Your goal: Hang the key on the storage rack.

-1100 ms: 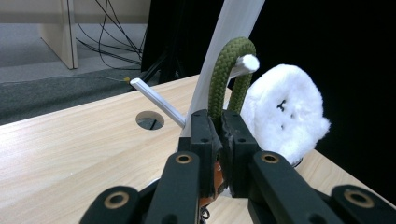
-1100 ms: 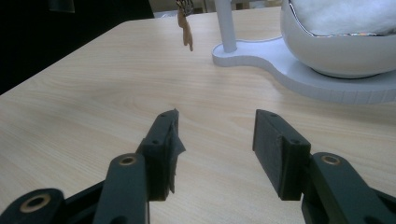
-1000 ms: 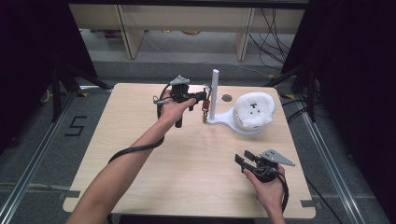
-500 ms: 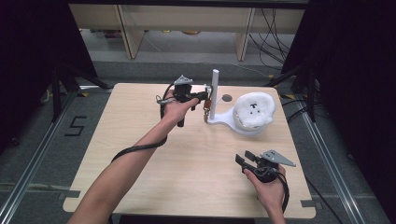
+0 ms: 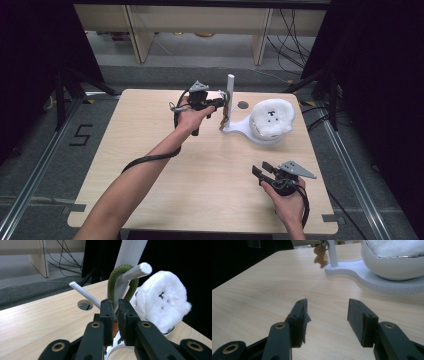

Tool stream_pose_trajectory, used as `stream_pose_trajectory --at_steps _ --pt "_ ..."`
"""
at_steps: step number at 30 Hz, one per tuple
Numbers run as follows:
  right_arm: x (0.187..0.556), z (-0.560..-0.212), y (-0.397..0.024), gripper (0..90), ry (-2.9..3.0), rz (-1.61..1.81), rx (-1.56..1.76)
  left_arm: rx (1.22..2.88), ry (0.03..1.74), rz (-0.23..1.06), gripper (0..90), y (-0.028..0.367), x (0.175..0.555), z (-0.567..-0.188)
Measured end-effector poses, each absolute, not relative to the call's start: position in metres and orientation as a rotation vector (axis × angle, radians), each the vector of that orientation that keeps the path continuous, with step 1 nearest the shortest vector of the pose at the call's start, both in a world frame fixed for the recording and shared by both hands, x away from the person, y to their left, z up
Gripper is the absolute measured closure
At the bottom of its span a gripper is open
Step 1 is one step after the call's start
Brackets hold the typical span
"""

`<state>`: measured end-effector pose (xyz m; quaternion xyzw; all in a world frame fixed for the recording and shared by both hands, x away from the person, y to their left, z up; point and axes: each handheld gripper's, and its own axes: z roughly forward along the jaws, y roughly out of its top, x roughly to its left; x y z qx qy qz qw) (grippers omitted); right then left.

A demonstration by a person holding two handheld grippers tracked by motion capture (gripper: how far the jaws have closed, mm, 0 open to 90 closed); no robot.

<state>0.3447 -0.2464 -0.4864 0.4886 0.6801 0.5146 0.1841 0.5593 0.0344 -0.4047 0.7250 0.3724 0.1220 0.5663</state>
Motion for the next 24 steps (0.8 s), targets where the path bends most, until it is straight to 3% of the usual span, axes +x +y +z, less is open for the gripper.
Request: stream_pose_trajectory --at_steps 7,19,24 --pt "0.344 -0.487 -0.246 51.3 1.908 1.456 1.399 1.735 0.84 0.339 75.6 0.043 0.552 -0.402" --pt "0.344 -0.488 -0.245 51.1 1.898 1.441 1.412 1.849 0.778 0.458 51.8 0.08 0.52 -0.405" --pt "0.343 -0.487 -0.246 51.1 1.918 1.397 1.414 1.875 0.766 0.499 46.3 0.101 0.502 -0.408"
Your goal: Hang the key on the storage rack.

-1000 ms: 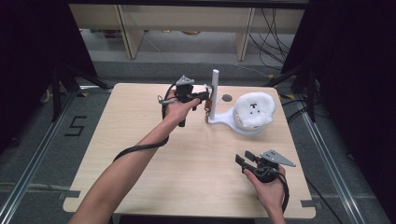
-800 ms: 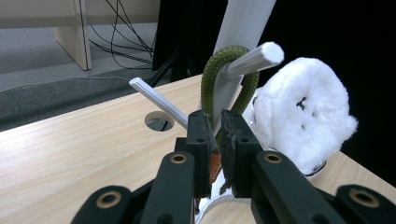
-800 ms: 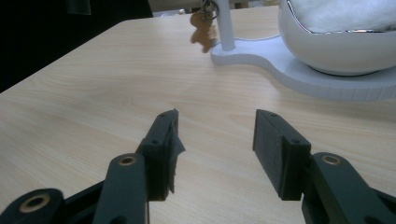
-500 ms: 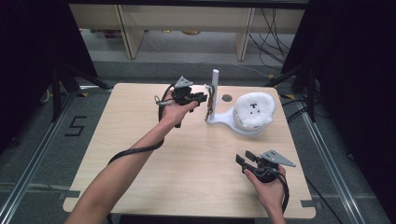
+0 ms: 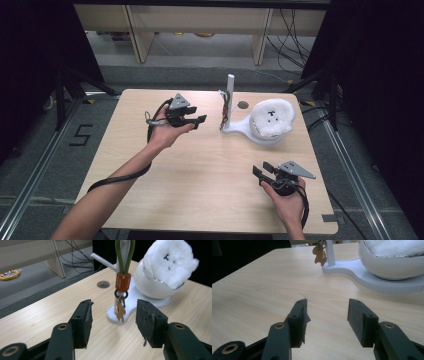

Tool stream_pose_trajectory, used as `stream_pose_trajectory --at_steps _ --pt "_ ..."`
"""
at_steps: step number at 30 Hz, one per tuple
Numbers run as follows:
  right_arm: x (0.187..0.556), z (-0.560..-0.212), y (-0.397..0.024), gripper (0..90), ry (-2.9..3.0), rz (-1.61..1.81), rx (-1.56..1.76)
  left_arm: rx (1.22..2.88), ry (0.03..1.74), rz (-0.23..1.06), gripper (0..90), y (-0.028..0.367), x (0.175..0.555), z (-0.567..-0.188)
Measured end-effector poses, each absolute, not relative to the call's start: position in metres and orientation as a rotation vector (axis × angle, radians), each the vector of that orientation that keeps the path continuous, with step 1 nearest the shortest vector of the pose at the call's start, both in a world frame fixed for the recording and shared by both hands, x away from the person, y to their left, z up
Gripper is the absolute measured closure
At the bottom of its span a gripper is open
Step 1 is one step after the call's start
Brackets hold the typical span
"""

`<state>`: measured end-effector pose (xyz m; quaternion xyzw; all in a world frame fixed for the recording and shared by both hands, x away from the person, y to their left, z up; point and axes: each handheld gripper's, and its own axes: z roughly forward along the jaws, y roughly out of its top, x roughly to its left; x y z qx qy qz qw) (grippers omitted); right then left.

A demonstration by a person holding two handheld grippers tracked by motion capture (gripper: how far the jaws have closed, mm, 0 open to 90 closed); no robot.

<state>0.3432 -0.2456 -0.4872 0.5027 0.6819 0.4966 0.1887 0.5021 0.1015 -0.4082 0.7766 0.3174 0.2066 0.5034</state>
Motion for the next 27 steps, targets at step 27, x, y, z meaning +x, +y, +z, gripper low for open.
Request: stream_pose_trajectory --at_steps 27 --pt "0.347 -0.495 -0.248 50.0 1.912 1.399 1.399 1.827 0.883 0.647 42.1 0.217 0.385 -0.501"
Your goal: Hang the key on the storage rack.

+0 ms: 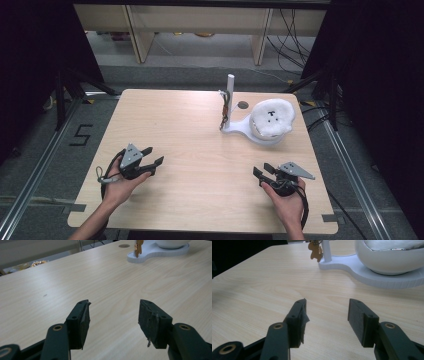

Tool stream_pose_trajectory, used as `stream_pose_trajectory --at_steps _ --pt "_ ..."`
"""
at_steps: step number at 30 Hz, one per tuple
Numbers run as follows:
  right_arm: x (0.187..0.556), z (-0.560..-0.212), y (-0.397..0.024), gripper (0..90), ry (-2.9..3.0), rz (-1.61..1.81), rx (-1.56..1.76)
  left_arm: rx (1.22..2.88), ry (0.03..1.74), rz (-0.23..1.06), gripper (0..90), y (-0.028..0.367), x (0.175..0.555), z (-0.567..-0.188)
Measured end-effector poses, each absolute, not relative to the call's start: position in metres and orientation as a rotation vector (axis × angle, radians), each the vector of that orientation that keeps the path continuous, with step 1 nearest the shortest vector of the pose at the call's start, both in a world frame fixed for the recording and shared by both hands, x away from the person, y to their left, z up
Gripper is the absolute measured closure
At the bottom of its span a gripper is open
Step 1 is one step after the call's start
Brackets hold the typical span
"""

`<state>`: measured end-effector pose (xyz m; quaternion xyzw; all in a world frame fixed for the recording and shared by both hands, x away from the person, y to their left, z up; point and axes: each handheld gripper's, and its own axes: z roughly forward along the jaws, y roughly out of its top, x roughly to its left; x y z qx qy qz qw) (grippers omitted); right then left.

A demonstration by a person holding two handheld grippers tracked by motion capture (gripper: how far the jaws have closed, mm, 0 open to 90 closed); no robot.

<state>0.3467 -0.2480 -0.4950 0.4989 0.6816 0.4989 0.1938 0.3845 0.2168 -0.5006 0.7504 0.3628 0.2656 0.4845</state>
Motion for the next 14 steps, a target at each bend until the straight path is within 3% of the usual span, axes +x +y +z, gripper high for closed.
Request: stream_pose_trajectory --at_steps 14 --pt "0.345 -0.501 -0.247 49.0 1.906 1.393 1.401 1.749 0.975 0.63 38.9 0.233 0.369 -0.522"
